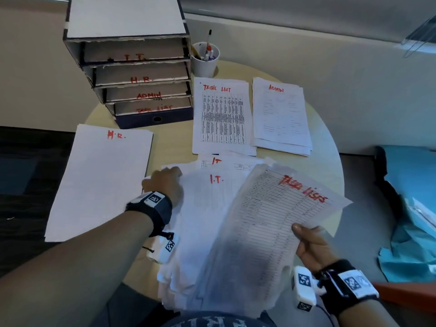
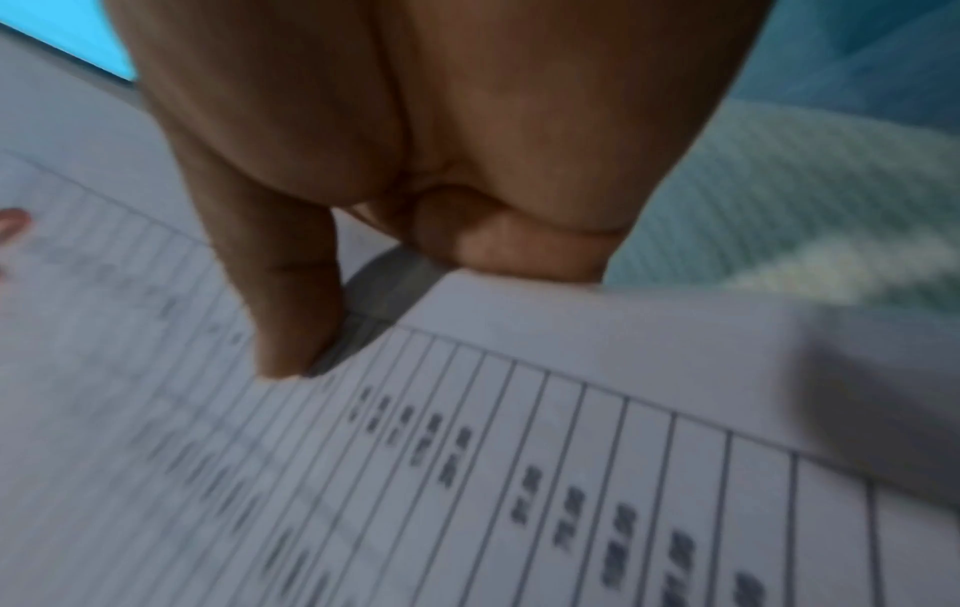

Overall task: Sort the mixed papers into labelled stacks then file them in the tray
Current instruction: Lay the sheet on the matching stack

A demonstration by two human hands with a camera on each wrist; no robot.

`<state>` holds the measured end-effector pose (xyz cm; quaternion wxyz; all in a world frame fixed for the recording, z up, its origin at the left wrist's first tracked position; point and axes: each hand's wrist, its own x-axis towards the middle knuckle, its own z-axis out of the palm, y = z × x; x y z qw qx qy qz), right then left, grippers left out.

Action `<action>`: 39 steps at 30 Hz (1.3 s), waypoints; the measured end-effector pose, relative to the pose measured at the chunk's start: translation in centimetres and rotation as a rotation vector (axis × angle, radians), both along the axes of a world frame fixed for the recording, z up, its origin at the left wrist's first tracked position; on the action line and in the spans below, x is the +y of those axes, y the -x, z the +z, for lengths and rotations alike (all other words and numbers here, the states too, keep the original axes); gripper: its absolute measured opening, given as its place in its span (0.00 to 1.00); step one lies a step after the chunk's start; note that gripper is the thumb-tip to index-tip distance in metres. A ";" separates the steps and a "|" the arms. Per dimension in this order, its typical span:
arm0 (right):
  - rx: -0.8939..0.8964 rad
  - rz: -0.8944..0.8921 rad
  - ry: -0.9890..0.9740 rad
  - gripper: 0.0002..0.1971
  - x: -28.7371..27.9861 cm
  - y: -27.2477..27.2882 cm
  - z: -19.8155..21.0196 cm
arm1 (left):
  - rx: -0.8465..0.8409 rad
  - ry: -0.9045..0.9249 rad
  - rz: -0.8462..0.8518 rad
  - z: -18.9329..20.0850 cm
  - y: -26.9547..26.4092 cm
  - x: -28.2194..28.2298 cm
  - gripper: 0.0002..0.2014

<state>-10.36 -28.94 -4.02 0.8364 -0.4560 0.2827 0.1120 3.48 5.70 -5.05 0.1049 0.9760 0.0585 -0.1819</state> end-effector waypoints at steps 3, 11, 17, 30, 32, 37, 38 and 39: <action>0.076 0.030 0.202 0.18 1.4 -1.6 0.0 | -0.215 0.109 0.033 1.3 -0.6 0.8 0.29; 0.001 0.071 0.357 0.19 5.1 -5.3 1.3 | 0.214 0.971 0.243 2.5 5.1 -2.8 0.15; 0.030 0.028 0.462 0.44 7.0 -6.9 2.4 | 0.076 0.841 0.214 3.4 5.6 -3.3 0.09; -0.455 1.123 1.960 0.06 12.4 -9.5 14.7 | -0.278 0.138 -0.525 15.7 2.4 -4.2 0.02; -0.333 0.992 1.837 0.08 10.1 -9.9 14.5 | -0.413 0.096 -0.391 16.0 1.6 -1.5 0.04; -0.223 0.543 1.210 0.04 5.1 -9.9 14.3 | -0.376 0.543 0.361 13.6 1.2 4.2 0.45; -0.261 0.476 1.093 0.02 5.3 -9.7 14.4 | -0.223 0.769 0.420 13.1 1.5 3.9 0.44; -0.287 0.427 0.986 0.04 5.9 -9.4 14.6 | -0.075 0.993 0.414 12.8 1.9 3.0 0.38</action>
